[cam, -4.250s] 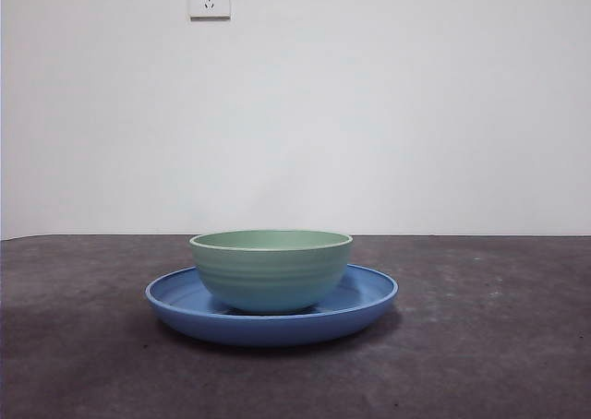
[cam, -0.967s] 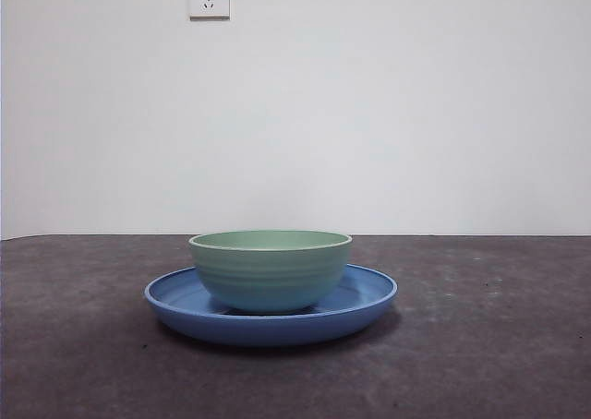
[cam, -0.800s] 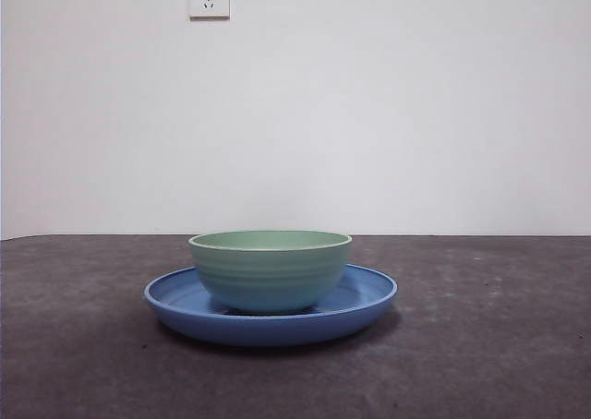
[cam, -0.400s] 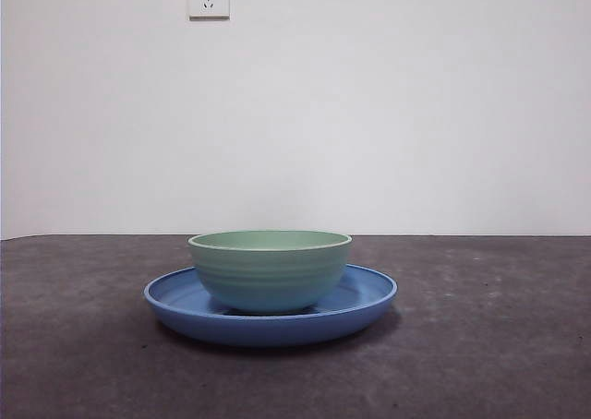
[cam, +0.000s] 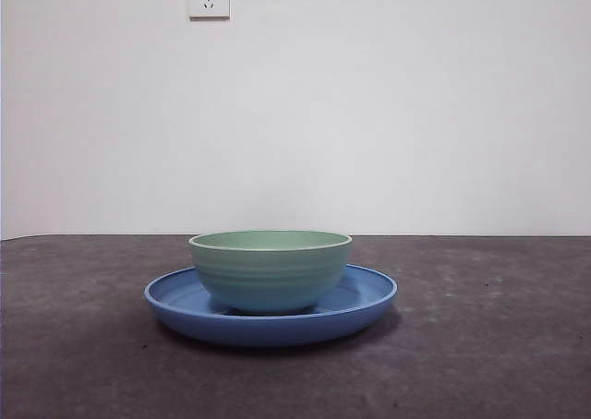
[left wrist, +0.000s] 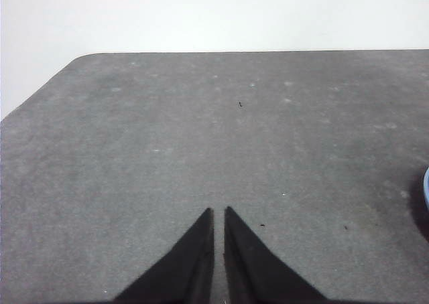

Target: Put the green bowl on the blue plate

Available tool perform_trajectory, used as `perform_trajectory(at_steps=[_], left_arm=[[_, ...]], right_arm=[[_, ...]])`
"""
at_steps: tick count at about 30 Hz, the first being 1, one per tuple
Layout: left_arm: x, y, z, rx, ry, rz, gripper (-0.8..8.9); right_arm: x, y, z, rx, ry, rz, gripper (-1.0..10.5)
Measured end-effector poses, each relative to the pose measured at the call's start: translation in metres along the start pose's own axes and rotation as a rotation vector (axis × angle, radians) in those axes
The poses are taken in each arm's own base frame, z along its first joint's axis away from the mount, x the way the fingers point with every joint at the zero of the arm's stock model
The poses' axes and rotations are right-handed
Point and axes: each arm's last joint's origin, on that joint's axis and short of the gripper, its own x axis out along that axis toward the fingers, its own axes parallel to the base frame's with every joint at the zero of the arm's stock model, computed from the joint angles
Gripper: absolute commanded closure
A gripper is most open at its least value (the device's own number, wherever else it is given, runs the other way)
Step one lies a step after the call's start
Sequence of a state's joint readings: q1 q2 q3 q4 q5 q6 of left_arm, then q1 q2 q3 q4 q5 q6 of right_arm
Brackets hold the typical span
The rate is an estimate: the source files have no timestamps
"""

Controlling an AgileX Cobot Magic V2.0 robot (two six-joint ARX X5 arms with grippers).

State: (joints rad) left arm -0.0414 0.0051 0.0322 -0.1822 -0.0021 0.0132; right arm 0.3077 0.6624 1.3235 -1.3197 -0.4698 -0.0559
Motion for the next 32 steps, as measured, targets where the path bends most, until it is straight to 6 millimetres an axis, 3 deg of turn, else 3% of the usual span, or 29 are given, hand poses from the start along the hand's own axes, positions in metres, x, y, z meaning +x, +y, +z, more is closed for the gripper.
perform_trajectory(at_steps=[32], left_arm=[[0.0000,0.0000,0.0000,0.000,0.000,0.000,7.89]], right_arm=[[-0.0004,-0.0007,0.0000,0.010,-0.005,-0.015,9.3]])
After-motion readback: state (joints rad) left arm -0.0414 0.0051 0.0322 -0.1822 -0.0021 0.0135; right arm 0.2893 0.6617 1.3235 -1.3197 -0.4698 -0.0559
